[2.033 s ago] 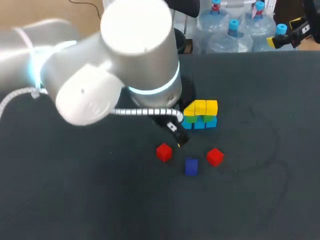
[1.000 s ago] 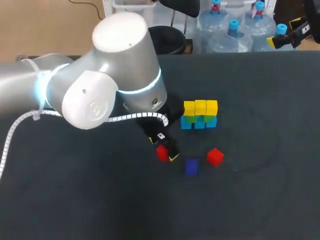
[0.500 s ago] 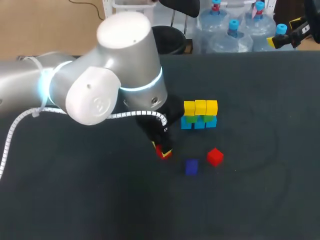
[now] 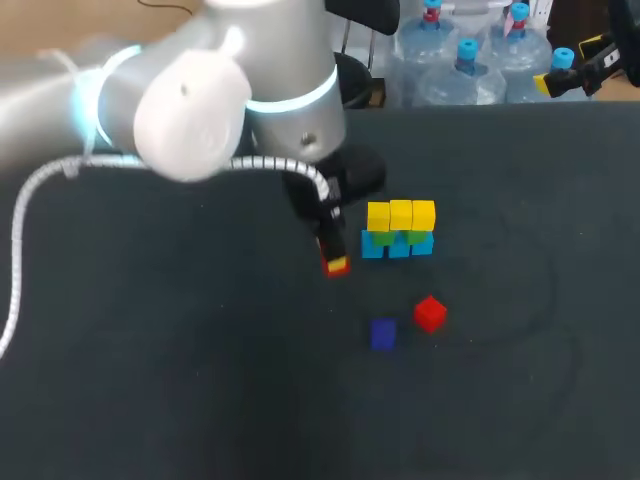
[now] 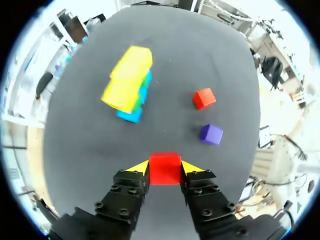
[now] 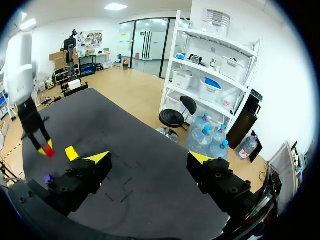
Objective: Place the blue cubes, place green cubes on the blue cubes, place the yellow cubes on the green cubes, then place the red cubes on the yellow cubes, and place purple cube on the red cubes.
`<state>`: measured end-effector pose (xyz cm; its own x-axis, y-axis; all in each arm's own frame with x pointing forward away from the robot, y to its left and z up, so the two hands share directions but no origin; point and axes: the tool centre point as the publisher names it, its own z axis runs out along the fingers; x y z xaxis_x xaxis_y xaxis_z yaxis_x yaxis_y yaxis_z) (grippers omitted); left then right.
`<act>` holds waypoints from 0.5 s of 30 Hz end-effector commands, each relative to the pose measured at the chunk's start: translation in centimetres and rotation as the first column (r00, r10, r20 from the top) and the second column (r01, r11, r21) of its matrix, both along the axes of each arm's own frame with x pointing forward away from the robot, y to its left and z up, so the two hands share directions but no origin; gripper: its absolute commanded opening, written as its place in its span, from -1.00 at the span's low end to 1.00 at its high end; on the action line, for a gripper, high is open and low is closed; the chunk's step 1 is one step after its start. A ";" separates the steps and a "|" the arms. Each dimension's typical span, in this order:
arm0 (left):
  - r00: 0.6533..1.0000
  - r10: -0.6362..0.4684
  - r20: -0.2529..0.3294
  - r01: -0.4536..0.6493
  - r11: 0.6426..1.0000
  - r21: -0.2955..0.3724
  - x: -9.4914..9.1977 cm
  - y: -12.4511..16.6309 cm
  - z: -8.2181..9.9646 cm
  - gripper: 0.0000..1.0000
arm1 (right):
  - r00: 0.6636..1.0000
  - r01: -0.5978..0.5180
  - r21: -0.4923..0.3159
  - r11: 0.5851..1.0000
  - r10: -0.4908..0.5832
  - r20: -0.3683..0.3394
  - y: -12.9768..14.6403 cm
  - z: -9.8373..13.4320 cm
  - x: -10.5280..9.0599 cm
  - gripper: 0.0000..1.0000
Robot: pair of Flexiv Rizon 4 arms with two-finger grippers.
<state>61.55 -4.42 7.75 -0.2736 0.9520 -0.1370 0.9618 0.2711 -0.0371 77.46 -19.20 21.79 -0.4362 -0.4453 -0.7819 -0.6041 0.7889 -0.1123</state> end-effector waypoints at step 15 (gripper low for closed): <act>0.971 -0.170 0.169 0.165 0.985 0.047 3.9 -3.9 8.5 -1.00 | 0.999 0.034 -0.019 0.999 -0.034 0.017 0.2 0.0 -0.3 1.00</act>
